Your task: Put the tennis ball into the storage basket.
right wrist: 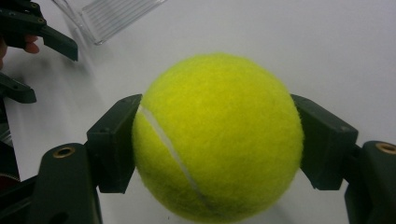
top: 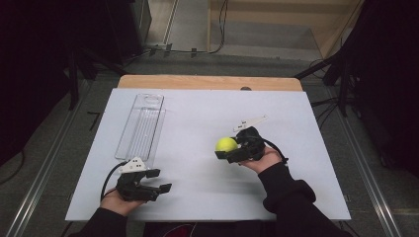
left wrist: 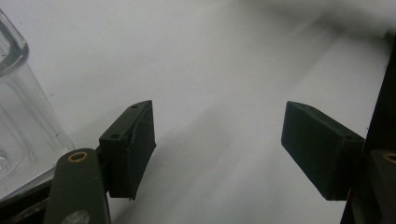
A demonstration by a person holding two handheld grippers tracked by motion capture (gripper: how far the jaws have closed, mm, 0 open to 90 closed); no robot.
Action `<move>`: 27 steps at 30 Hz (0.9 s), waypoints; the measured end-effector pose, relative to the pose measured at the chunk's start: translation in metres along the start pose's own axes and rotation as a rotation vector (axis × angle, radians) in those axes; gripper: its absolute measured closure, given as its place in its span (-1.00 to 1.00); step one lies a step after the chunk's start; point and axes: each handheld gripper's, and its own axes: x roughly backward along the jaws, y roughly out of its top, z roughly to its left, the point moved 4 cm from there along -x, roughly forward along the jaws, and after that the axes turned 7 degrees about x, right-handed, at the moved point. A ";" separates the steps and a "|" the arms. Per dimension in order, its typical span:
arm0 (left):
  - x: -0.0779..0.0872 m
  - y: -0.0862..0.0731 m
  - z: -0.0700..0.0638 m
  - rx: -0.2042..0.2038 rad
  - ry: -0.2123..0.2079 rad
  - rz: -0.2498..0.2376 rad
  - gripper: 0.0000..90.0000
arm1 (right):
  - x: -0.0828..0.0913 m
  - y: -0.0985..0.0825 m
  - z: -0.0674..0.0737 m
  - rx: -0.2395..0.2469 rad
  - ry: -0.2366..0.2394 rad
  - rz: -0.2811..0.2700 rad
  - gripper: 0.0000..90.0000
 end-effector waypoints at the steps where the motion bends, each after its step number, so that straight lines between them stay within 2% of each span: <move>1: 0.000 0.000 0.000 -0.002 0.001 0.000 -0.41 | -0.002 0.002 0.001 -0.004 0.006 -0.003 -0.48; 27: 0.001 0.000 0.001 0.000 0.003 -0.004 -0.41 | -0.019 0.034 0.012 0.025 0.044 -0.016 -0.48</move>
